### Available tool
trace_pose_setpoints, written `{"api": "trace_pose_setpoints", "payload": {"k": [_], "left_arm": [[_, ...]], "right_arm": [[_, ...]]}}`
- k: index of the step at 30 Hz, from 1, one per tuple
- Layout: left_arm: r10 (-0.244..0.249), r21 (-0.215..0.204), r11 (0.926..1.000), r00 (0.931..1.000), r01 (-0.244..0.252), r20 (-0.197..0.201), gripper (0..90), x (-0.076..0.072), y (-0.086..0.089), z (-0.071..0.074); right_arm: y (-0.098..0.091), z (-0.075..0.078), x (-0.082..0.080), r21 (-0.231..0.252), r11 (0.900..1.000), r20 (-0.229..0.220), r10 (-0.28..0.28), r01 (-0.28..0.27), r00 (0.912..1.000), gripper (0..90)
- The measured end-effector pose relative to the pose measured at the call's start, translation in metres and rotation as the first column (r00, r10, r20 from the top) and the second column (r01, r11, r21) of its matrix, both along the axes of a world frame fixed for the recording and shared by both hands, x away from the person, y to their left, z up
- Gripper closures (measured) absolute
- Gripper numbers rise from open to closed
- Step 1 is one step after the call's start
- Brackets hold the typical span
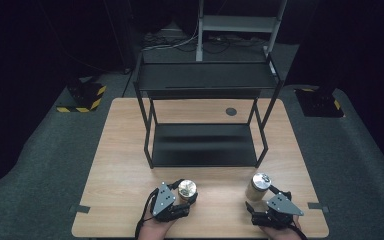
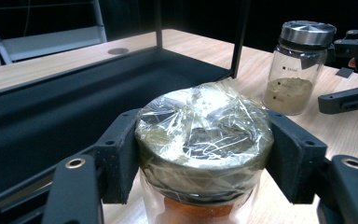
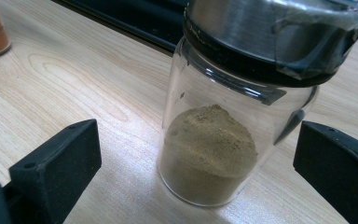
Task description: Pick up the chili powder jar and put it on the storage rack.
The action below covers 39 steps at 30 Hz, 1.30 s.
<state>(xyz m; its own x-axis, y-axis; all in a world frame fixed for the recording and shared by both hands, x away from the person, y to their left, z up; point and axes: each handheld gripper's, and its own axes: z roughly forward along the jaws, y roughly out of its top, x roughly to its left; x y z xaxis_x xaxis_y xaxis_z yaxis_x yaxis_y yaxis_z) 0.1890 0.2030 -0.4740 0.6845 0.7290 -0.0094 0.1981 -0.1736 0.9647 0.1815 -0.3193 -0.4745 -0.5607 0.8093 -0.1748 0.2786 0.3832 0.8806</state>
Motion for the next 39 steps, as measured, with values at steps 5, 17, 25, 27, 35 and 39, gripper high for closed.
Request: {"api": "trace_pose_setpoints", "payload": {"k": [5, 17, 25, 27, 35, 39], "left_arm": [[0.008, -0.009, 0.9999, 0.9999, -0.008, 0.010, 34.0, 0.000, 0.005, 0.005], [0.040, -0.020, 0.9990, 0.9982, -0.039, 0.045, 34.0, -0.002, 0.015, 0.023], [0.062, -0.042, 0.9974, 0.9965, -0.059, 0.057, 34.0, 0.001, 0.025, 0.037], [0.065, -0.042, 0.9972, 0.9961, -0.062, 0.061, 34.0, 0.002, 0.027, 0.039], [0.094, -0.058, 0.9943, 0.9921, -0.089, 0.083, 34.0, 0.002, 0.033, 0.053], [0.103, -0.069, 0.9929, 0.9907, -0.097, 0.089, 34.0, 0.004, 0.036, 0.061]], "right_arm": [[0.000, 0.000, 0.000, -0.001, 1.0000, -0.001, 0.001, -0.001, 1.0000, 0.0], [0.001, 0.001, 0.001, -0.011, 0.9999, -0.003, 0.008, -0.008, 1.0000, 0.0], [0.001, 0.001, 0.001, -0.013, 0.9999, -0.001, 0.007, -0.007, 1.0000, 0.1], [0.001, 0.001, 0.001, -0.014, 0.9999, -0.002, 0.007, -0.007, 1.0000, 0.1], [0.002, 0.001, 0.002, -0.019, 0.9998, -0.004, 0.008, -0.008, 1.0000, 0.1], [0.003, 0.002, 0.002, -0.019, 0.9998, -0.008, 0.006, -0.006, 1.0000, 0.1]]}}
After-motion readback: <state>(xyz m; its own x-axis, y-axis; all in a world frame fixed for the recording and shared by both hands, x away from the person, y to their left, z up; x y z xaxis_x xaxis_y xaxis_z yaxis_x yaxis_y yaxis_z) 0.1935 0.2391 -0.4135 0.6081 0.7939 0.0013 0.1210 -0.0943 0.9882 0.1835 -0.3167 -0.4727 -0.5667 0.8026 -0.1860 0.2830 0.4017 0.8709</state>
